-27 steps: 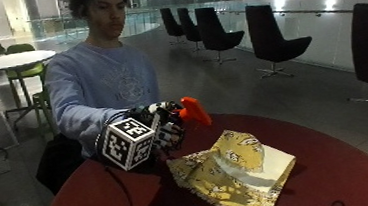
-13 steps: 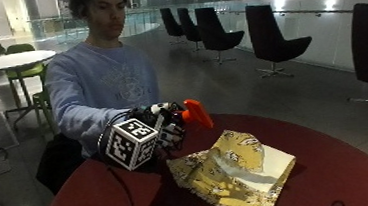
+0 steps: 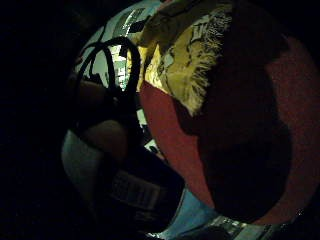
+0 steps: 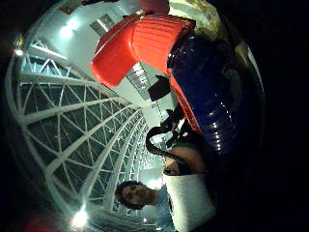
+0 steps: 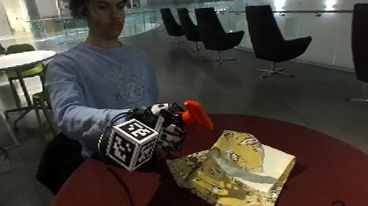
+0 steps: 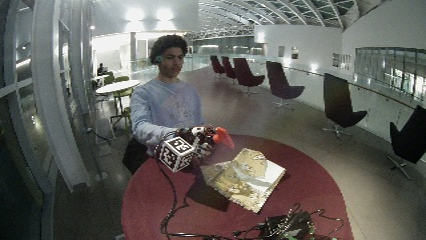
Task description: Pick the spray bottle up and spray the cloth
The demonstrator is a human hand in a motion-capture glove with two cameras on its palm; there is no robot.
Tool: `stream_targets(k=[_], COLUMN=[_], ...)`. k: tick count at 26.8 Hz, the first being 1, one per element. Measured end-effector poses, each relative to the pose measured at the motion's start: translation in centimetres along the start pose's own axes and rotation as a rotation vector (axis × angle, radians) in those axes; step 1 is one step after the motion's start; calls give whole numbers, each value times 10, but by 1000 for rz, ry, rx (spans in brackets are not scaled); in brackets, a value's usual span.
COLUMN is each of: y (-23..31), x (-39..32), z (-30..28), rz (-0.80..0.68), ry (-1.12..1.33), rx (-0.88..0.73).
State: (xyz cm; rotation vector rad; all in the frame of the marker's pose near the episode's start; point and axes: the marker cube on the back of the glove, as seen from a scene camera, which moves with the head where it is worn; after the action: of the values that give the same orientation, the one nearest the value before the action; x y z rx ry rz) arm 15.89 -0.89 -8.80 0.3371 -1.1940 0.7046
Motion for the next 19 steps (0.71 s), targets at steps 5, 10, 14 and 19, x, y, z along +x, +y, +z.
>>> stream_targets(k=[5,10,14,19], y=[1,1,2,-1], x=[-3,-17,-32,-54], z=[5,17,39,84], rz=[-23,-126,-267,-452], ry=[3,-3,-47,-107], rx=[12,34,-9,-84])
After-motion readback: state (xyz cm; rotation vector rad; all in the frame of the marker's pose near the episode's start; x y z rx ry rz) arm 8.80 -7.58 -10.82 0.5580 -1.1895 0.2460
